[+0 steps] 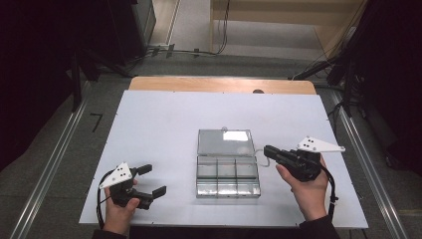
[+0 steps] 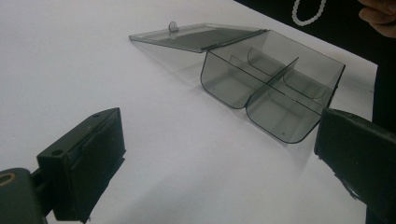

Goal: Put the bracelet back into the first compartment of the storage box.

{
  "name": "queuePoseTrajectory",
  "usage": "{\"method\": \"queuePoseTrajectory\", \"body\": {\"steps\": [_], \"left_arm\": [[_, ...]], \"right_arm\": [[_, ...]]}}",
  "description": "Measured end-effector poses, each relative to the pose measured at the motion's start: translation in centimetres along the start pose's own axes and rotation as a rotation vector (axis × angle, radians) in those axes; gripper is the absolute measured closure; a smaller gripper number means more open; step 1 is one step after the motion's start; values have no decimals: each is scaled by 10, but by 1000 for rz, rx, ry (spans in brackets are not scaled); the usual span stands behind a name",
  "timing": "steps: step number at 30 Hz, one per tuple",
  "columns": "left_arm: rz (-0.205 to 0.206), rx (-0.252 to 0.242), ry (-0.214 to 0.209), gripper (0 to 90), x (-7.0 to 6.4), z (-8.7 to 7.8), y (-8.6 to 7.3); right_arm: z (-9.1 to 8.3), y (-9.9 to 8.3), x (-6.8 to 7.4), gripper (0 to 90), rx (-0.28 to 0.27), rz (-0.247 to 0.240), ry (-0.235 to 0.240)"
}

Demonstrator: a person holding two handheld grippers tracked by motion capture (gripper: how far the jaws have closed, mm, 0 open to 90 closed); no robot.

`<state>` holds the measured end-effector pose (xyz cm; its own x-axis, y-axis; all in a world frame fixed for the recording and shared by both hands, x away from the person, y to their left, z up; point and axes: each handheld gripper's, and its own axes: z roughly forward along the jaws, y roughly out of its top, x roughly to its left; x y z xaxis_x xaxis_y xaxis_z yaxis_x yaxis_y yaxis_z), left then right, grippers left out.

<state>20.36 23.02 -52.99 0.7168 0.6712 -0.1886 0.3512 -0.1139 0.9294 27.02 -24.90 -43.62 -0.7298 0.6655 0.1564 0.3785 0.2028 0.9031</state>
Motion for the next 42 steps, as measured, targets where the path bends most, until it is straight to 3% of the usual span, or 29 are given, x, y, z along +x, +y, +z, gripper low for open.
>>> {"method": "queuePoseTrajectory", "body": {"steps": [42], "left_arm": [[2,-1,-5,17,0,0,0]], "right_arm": [[30,15,24,837,5,-31,65]]}}
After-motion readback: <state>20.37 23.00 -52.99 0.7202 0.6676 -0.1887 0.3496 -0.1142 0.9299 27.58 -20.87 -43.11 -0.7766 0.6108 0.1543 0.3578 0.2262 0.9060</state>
